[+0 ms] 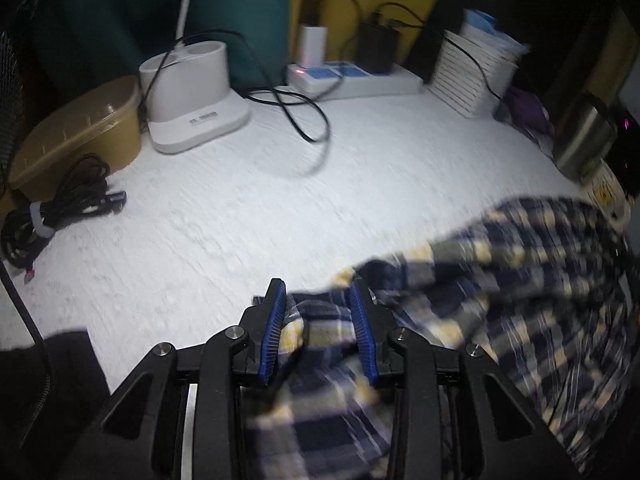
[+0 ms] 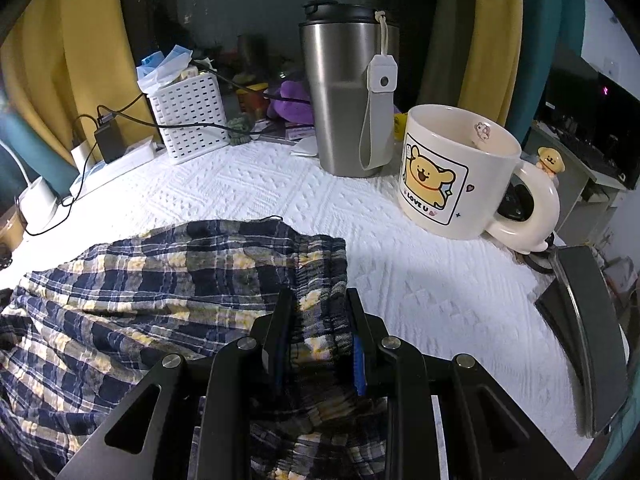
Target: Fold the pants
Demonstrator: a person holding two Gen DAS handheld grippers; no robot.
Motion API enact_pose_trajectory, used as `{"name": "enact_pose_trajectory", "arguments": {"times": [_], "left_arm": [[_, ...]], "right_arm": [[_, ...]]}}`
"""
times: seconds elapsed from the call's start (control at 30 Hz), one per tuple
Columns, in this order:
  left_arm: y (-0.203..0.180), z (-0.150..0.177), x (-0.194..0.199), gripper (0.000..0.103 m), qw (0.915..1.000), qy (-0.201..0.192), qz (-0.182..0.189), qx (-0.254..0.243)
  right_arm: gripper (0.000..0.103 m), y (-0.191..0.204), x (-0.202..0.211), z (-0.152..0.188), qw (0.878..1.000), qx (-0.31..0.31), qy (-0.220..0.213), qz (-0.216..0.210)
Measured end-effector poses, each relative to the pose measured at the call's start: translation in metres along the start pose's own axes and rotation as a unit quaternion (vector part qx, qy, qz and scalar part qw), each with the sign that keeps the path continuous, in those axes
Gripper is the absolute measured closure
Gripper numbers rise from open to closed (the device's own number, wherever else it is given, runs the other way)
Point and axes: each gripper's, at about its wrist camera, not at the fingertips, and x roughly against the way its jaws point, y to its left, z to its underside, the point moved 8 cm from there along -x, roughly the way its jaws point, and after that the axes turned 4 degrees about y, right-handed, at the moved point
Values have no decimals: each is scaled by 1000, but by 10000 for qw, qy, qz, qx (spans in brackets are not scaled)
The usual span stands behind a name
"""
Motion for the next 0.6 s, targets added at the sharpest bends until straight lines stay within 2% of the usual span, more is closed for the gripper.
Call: {"name": "enact_pose_trajectory", "arguments": {"times": [0.17,0.37,0.4,0.47,0.5,0.6], "left_arm": [[-15,27,8,70,9998,-12,-132,-160],[-15,30,11,70,9995,-136,-180,-199],[-16,29,11,78,9995,-150,-181,-210],[-15,24,17,100,9987,-319,-289,-260],[-15,22,21,100,9986,-300,-345,-258],[-14,2,54,101,9943,-953,-435,-222]], "right_arm": [[77,0,-1,-1,10000,19,17,-18],[77,1,-2,0,10000,12,27,-23],[77,1,-2,-1,10000,7,21,-25],[77,0,-3,0,10000,0,11,-34],[77,0,-2,0,10000,-9,-4,-40],[77,1,0,0,9999,-6,-98,-63]]}}
